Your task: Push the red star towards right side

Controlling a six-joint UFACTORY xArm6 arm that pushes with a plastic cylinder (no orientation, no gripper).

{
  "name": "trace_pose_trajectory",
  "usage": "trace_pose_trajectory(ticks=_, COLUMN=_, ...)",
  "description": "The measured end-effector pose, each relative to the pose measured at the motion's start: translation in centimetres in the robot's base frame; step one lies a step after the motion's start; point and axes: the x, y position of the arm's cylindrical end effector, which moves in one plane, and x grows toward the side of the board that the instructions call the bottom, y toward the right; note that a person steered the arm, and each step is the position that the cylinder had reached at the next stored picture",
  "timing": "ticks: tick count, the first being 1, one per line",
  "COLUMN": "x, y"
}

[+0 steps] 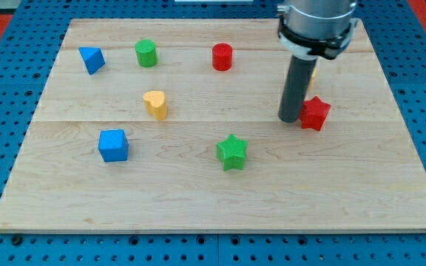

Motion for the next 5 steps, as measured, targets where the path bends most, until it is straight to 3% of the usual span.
trace_pose_trajectory(ticks=5, x=-3.2, y=3.5)
